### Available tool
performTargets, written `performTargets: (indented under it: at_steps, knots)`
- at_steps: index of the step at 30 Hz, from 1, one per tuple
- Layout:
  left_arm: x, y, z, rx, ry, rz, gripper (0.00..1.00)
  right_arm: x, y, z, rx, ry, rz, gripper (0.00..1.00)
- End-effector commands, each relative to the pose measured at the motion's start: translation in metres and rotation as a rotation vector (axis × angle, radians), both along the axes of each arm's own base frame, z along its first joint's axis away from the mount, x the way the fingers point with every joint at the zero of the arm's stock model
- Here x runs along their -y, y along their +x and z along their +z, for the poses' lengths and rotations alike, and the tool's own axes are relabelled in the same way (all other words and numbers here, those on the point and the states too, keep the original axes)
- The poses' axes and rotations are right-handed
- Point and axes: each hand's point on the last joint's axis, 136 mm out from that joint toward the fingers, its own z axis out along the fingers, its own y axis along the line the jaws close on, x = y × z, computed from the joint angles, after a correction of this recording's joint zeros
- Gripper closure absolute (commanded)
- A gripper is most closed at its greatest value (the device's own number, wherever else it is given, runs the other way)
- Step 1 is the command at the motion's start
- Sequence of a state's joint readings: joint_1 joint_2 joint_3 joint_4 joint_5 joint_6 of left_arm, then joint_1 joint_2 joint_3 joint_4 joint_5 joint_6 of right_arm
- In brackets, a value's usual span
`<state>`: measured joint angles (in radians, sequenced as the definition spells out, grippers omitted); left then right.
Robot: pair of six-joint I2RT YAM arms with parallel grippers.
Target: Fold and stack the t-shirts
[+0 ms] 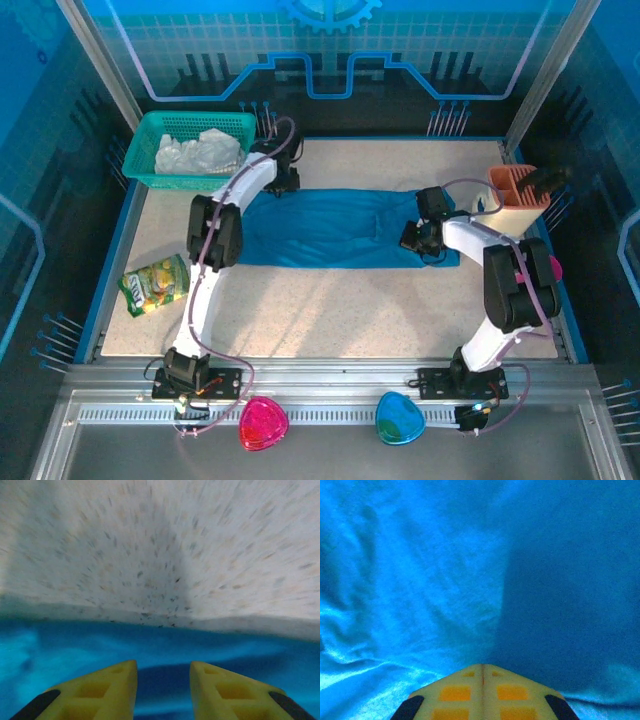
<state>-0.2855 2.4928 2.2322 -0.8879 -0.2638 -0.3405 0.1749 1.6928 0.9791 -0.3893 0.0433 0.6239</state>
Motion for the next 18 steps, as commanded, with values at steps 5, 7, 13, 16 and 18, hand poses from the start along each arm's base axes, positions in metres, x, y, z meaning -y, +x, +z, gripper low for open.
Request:
performTargets:
  at_steps: [5, 7, 13, 16, 18]
  knots:
    - [0.002, -0.011, -0.03, -0.103, 0.01, -0.013, 0.66, 0.012, 0.011, -0.016, -0.07, -0.026, -0.022, 1.0]
    - [0.002, -0.018, -0.035, -0.129, 0.017, -0.014, 0.66, 0.012, 0.02, -0.02, -0.081, -0.022, -0.019, 1.0]
    - [0.003, -0.064, -0.053, -0.214, 0.053, -0.021, 0.67, 0.008, 0.056, -0.029, -0.106, -0.003, 0.015, 1.0]
    - [0.003, -0.097, -0.059, -0.251, 0.022, 0.004, 0.68, 0.003, 0.081, -0.029, -0.107, 0.001, 0.052, 1.0]
    - [0.002, -0.119, -0.06, -0.266, 0.006, 0.024, 0.68, -0.001, 0.101, -0.028, -0.102, 0.01, 0.08, 1.0]
